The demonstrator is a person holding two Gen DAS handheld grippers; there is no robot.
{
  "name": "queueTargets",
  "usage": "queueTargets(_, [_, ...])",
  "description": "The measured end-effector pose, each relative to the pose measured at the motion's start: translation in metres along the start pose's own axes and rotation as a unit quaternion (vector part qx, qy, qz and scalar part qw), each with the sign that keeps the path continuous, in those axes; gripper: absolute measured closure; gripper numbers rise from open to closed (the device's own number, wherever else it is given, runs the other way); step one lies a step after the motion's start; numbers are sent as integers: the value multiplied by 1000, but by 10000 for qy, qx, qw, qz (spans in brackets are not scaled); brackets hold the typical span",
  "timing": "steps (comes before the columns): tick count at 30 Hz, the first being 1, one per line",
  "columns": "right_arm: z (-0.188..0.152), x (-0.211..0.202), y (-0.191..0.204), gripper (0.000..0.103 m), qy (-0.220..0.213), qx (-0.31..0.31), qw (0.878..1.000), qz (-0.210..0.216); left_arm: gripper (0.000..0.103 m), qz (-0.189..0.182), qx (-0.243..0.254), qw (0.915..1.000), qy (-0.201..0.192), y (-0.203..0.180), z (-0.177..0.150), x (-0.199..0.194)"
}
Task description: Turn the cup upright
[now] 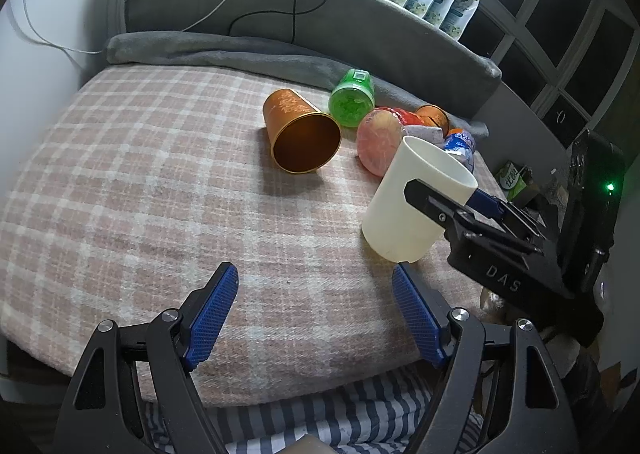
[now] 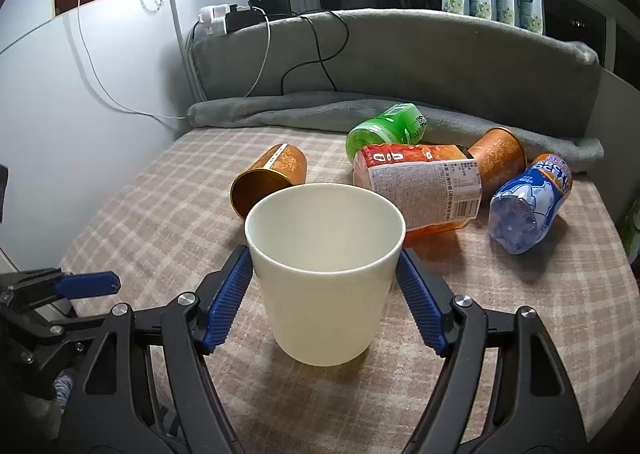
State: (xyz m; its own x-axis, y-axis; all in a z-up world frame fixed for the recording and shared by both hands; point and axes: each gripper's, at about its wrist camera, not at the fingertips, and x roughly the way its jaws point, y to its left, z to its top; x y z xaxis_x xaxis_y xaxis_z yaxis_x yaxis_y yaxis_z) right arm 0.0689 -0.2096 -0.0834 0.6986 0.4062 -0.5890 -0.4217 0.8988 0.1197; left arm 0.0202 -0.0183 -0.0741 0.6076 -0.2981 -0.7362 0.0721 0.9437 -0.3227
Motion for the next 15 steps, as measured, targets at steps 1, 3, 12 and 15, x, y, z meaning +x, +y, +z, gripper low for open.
queueTargets(1, [-1,0,0,26,-4,3,10000,9,24,12,20,10000,-7,-1,0,0])
queueTargets(3, [-1,-2,0,26,-4,28,10000,25,24,20,35,10000,-18,-2,0,0])
queueTargets(12, [0,-20,1,12,-246,42,9996,90,24,137,167,9996,-177,-6,1,-6])
queueTargets(15, [0,-31,-1,12,-330,125,9993,116,24,147,215,9993,-265,-7,2,-8])
